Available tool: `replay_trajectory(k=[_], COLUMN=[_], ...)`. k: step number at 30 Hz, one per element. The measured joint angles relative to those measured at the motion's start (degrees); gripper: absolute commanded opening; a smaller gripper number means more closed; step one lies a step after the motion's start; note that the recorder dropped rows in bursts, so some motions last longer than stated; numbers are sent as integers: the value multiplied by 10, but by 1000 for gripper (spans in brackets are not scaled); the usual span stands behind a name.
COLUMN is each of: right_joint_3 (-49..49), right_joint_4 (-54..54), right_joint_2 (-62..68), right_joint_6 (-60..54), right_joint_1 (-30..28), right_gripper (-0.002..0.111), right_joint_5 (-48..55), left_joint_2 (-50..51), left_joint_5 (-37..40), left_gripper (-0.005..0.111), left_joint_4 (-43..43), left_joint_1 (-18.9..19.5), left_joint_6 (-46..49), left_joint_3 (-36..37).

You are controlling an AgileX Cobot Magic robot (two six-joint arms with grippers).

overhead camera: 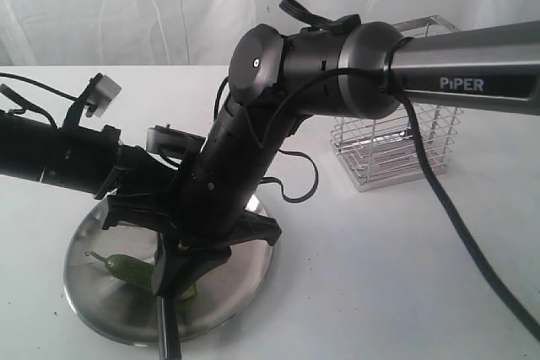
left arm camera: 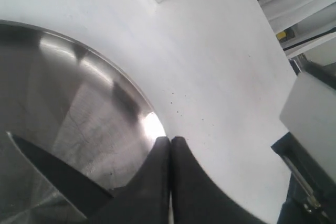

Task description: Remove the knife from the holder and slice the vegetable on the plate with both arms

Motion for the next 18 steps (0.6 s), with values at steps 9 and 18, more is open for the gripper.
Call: replay_trajectory(k=[9, 18], right_joint_3=[0, 0], right_joint_4=[-1, -3], right_joint_2=[0, 0], right_joint_6=[4, 67], right_joint_1=[0, 10], right_gripper=[0, 0], right_joint_5=[-5, -6], left_joint_2=[0, -24], left_joint_5=[15, 47], left_gripper=[0, 0], left_joint_4=[-52, -82], left_joint_1=[0, 20], left_joint_6=[26, 41], left_joint_3=[0, -55])
